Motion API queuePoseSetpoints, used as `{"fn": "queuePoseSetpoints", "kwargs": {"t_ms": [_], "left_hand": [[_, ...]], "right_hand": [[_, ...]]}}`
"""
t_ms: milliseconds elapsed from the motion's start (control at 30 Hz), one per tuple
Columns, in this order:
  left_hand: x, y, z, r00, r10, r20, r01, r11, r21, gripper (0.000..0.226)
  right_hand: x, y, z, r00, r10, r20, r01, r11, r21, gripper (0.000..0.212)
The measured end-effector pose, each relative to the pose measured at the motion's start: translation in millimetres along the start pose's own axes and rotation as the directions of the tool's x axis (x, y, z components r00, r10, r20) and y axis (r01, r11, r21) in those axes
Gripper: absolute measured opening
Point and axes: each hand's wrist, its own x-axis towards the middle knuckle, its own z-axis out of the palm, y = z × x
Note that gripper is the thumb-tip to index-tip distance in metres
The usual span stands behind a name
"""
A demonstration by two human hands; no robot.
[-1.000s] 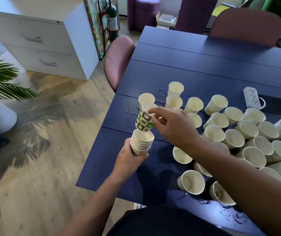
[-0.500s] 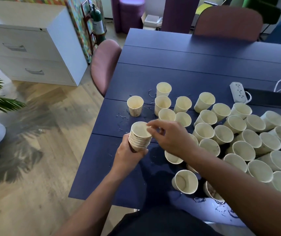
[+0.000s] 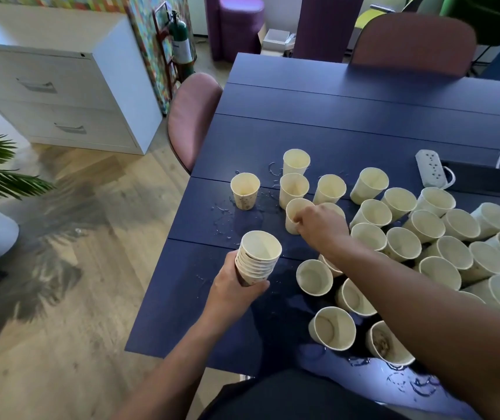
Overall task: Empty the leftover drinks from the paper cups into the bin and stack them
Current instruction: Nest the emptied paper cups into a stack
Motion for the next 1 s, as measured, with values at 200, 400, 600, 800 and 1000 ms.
{"fn": "queuePoseSetpoints", "kwargs": {"t_ms": [200, 400, 600, 800, 1000], "left_hand": [[-2.2, -3.5, 1.5, 1.0, -0.014, 0.014, 0.014, 1.0, -0.009, 0.06], [-1.1, -1.9, 2.3, 1.0, -0.015, 0.021, 0.016, 1.0, -0.021, 0.058], [7.2, -6.4, -2.4, 0.998, -0.061, 0.012, 0.061, 0.998, 0.0, 0.054], [20.2, -1.2, -5.4, 0.997, -0.072, -0.027, 0.072, 0.997, 0.011, 0.051], [27.6, 6.2, -2.0, 0.999, -0.021, -0.046, 0.021, 1.0, -0.005, 0.055]], "right_hand": [[1.2, 6.2, 7.7, 0.999, -0.028, -0.041, 0.03, 0.999, 0.04, 0.02], [-7.2, 8.2, -0.9, 0.956, -0.059, -0.286, 0.138, 0.954, 0.265, 0.014], [-27.3, -12.9, -44.5, 0.816, -0.096, -0.571, 0.393, 0.815, 0.425, 0.014], [-52.0, -25.6, -57.6, 0.837, -0.347, -0.424, 0.526, 0.721, 0.45, 0.012], [-49.9, -29.8, -46.9, 0.891, -0.345, -0.295, 0.454, 0.685, 0.57, 0.015]]}}
